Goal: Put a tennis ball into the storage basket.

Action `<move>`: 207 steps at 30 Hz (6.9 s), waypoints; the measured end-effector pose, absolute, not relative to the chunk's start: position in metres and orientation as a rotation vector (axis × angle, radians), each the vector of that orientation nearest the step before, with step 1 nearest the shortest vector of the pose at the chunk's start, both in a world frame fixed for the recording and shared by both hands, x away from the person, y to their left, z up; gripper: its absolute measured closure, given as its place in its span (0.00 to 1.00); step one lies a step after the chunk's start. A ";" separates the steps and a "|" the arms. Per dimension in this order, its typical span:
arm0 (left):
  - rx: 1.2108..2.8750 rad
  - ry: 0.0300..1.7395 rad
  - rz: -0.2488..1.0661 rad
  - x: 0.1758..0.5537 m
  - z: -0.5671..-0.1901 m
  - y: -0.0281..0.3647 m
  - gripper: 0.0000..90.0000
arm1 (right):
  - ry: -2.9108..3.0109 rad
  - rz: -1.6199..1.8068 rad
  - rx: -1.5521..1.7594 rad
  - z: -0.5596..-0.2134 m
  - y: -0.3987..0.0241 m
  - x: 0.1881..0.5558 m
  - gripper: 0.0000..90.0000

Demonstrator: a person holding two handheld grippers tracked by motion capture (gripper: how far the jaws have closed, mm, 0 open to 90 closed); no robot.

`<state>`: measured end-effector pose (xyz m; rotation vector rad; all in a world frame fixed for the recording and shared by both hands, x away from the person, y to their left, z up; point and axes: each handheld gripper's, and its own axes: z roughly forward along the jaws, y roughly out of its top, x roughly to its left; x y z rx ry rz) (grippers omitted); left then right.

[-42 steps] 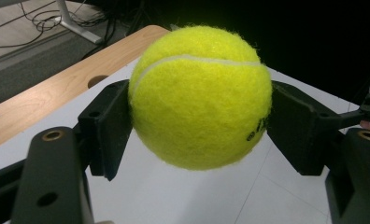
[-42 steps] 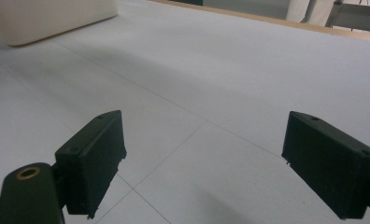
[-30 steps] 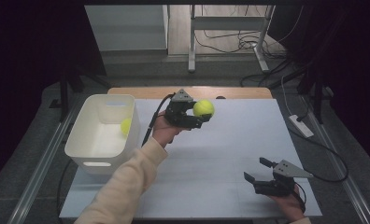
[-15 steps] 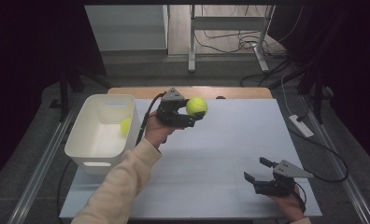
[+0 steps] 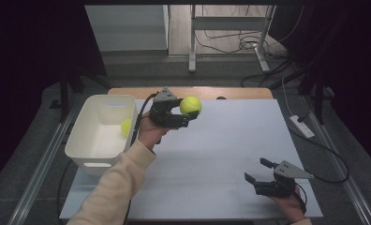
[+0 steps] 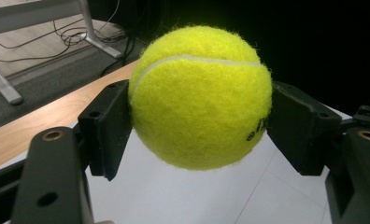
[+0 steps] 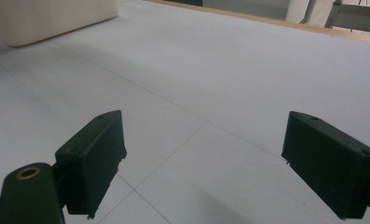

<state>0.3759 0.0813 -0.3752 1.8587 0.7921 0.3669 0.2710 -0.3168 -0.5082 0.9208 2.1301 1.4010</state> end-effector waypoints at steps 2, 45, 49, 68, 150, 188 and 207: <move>1.852 0.796 0.369 0.375 -0.375 0.083 0.30 | 2.130 1.401 0.921 -0.508 -0.317 0.271 0.14; 1.751 0.885 0.445 0.357 -0.366 0.140 0.30 | 2.126 1.390 0.918 -0.508 -0.317 0.271 0.15; 1.748 0.896 0.453 0.355 -0.366 0.144 0.30 | 2.126 1.389 0.918 -0.508 -0.317 0.271 0.15; 1.711 0.945 0.459 0.348 -0.370 0.165 0.30 | 2.125 1.387 0.918 -0.508 -0.317 0.271 0.15; 1.642 1.237 0.614 0.318 -0.398 0.263 0.30 | 2.128 1.379 0.924 -0.508 -0.314 0.271 0.15; 1.562 1.208 0.640 0.308 -0.392 0.266 0.19 | 2.131 1.377 0.920 -0.508 -0.315 0.271 0.15; 1.625 1.028 0.532 0.299 -0.380 0.237 0.19 | 2.126 1.393 0.925 -0.508 -0.315 0.272 0.15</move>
